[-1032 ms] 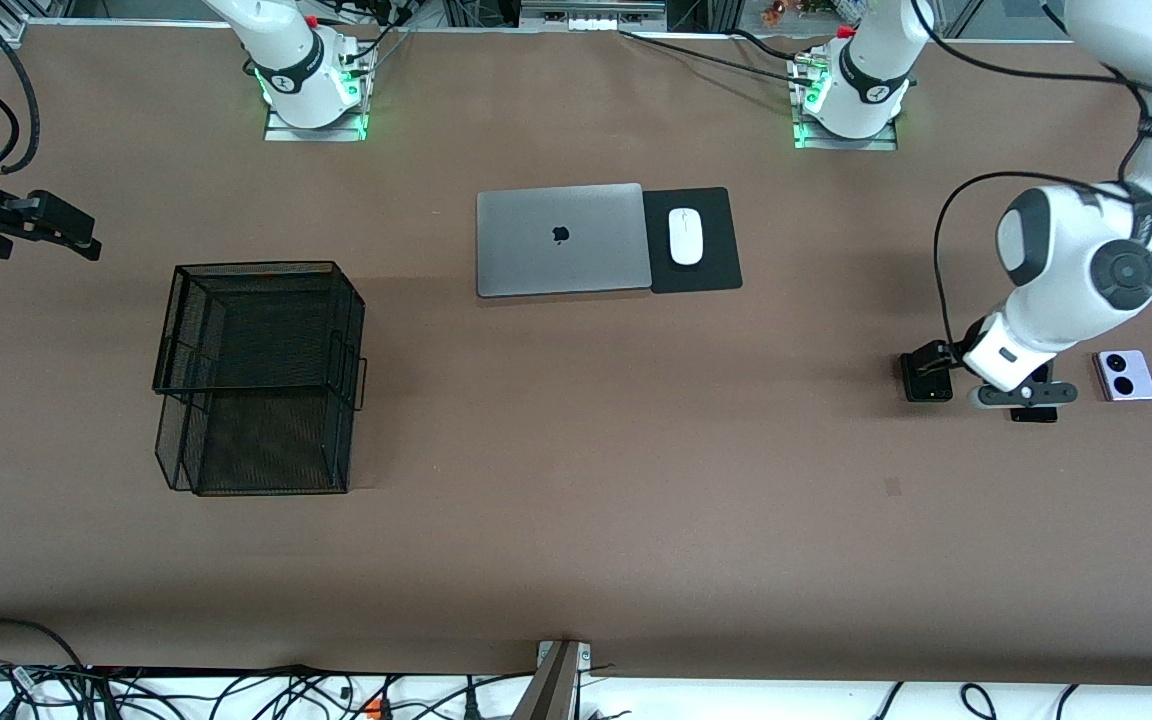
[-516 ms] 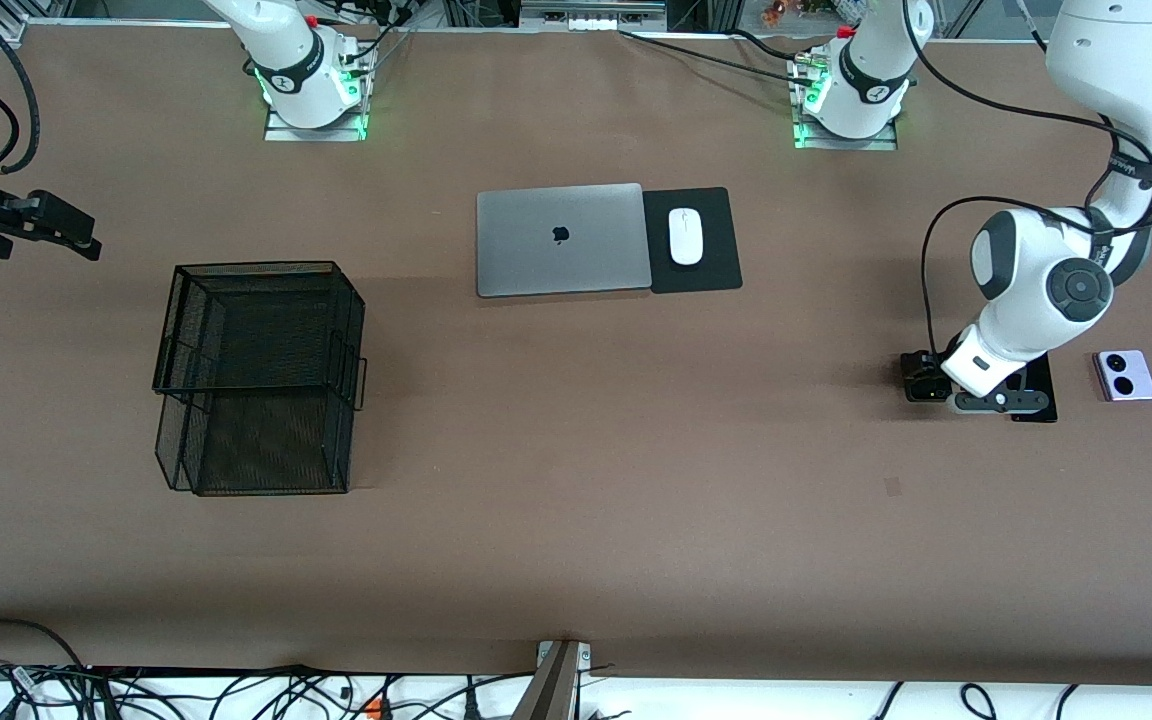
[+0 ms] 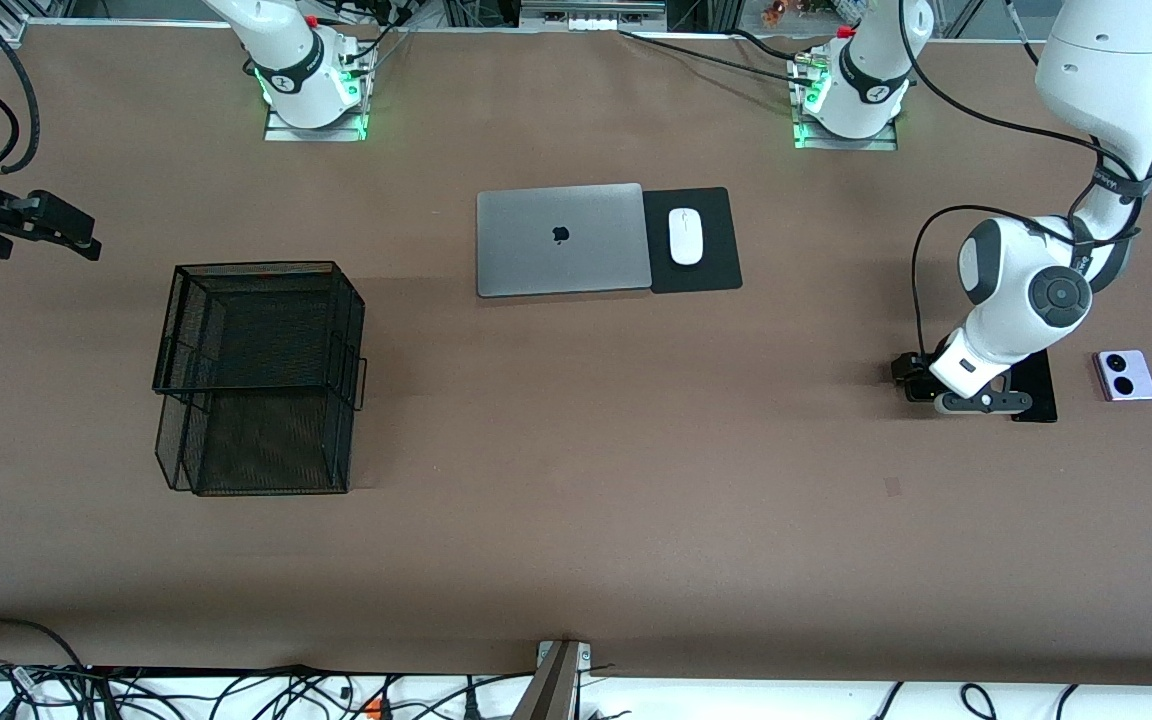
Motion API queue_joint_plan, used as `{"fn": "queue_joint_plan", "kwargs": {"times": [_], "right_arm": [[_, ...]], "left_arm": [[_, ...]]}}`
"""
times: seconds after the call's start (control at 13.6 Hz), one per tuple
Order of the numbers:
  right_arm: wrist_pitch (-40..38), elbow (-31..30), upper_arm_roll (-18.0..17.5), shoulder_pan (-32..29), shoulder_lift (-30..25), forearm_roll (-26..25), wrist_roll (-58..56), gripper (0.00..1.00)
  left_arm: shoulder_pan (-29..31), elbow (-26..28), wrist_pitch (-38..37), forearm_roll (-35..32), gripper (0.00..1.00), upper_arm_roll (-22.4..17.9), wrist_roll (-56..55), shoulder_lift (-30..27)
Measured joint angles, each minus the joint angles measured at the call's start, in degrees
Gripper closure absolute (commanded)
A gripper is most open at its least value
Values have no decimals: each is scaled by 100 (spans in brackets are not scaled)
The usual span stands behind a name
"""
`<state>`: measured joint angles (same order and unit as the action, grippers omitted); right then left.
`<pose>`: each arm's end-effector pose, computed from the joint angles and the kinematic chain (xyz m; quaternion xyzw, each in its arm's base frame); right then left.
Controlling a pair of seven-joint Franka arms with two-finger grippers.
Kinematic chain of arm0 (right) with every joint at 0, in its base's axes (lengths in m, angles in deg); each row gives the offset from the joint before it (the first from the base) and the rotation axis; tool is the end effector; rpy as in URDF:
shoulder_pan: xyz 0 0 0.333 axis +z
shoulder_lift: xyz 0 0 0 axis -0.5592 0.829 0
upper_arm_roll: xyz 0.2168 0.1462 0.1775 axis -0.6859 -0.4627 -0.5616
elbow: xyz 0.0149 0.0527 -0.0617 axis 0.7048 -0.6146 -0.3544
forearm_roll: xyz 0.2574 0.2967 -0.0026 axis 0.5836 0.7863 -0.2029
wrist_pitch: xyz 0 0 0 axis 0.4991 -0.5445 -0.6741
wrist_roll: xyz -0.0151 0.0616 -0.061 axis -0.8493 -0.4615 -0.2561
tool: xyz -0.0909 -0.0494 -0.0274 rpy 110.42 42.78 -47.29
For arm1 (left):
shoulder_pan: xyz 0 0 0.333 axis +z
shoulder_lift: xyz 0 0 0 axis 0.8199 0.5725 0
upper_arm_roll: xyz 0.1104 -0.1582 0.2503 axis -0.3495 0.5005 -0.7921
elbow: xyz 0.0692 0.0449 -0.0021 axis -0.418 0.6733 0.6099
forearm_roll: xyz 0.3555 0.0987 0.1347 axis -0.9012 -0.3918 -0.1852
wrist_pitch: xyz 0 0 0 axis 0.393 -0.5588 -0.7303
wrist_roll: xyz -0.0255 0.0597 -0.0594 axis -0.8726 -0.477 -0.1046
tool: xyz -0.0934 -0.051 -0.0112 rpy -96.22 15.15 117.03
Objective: Place phones with both arms
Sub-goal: 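Lower and close the left gripper on the black flip phone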
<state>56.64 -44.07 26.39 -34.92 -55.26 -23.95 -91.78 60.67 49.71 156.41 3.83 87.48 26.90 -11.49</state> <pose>0.5599 -0.0220 0.5942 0.9998 0.0031 -0.0111 0.0142 0.5581 0.0532 0.1786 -0.9996 -0.0109 0.0094 0.0253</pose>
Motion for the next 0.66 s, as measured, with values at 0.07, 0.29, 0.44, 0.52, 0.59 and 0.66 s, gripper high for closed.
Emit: {"fn": "queue_joint_plan", "kwargs": {"times": [0.07, 0.29, 0.44, 0.52, 0.59, 0.66], "right_arm": [[1, 0, 0, 0, 0, 0, 0, 0], [1, 0, 0, 0, 0, 0, 0, 0], [2, 0, 0, 0, 0, 0, 0, 0], [2, 0, 0, 0, 0, 0, 0, 0], [2, 0, 0, 0, 0, 0, 0, 0], [2, 0, 0, 0, 0, 0, 0, 0]], "left_arm": [[8, 0, 5, 0, 0, 0, 0, 31], [68, 1, 70, 0, 0, 0, 0, 126], [94, 1, 103, 0, 24, 0, 0, 184], [95, 1, 114, 0, 41, 0, 0, 207], [95, -1, 125, 0, 56, 10, 0, 207], [95, -5, 111, -1, 62, 16, 15, 177]]}}
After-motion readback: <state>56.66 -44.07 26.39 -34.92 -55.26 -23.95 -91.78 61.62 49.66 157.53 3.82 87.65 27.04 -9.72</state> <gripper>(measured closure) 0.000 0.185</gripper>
